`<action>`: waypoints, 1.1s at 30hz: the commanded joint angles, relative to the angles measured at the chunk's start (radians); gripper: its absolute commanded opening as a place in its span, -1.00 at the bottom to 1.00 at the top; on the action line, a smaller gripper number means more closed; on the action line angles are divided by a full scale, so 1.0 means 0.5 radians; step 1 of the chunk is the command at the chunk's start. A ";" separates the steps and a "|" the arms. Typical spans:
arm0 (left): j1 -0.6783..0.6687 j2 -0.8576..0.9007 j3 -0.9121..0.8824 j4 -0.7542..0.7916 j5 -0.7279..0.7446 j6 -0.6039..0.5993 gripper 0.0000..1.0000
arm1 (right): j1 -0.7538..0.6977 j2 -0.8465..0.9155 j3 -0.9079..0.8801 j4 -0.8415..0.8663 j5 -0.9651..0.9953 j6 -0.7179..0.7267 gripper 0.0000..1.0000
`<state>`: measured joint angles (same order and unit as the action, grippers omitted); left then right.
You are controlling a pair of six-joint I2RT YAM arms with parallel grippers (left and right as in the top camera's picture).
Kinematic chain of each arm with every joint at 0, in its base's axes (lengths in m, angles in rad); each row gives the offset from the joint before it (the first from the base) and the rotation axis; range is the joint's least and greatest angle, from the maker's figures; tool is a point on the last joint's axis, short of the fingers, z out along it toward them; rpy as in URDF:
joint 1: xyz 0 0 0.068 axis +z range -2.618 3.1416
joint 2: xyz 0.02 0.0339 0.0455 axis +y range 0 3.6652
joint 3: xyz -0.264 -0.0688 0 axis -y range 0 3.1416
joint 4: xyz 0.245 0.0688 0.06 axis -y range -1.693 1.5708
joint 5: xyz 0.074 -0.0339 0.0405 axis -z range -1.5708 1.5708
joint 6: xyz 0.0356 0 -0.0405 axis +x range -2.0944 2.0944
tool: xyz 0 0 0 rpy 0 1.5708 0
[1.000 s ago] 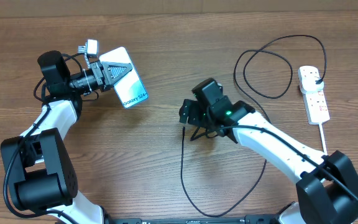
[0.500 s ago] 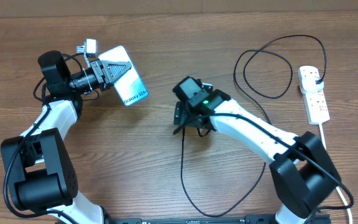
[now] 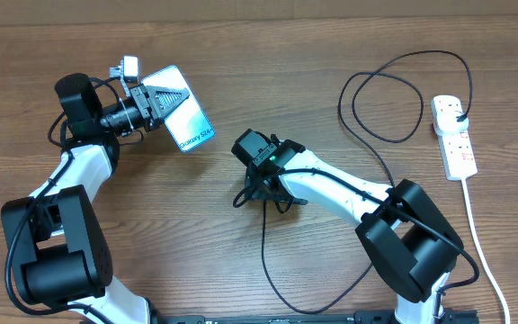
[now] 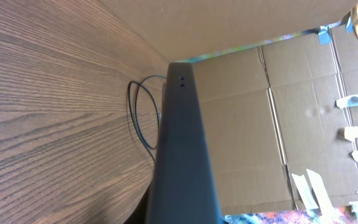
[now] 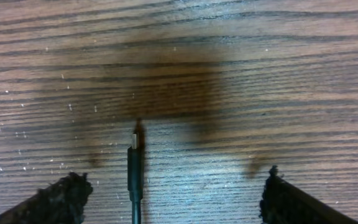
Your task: Plug charger to phone and switch on socket
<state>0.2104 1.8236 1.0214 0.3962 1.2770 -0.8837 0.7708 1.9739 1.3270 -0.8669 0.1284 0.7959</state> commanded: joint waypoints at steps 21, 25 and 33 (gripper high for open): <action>0.002 -0.009 0.006 0.018 0.011 -0.040 -0.92 | -0.008 0.172 0.052 0.007 -0.035 0.027 -0.16; 0.002 -0.009 0.006 0.017 0.013 -0.044 -0.92 | -0.008 0.172 0.056 0.008 -0.051 0.028 -0.54; 0.002 -0.009 0.006 0.017 0.027 -0.045 -0.92 | -0.008 0.172 0.056 0.002 -0.066 0.029 -0.78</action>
<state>0.2104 1.8236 1.0214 0.3962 1.2709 -0.8913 0.7673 2.0247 1.3521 -0.8608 0.0963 0.8116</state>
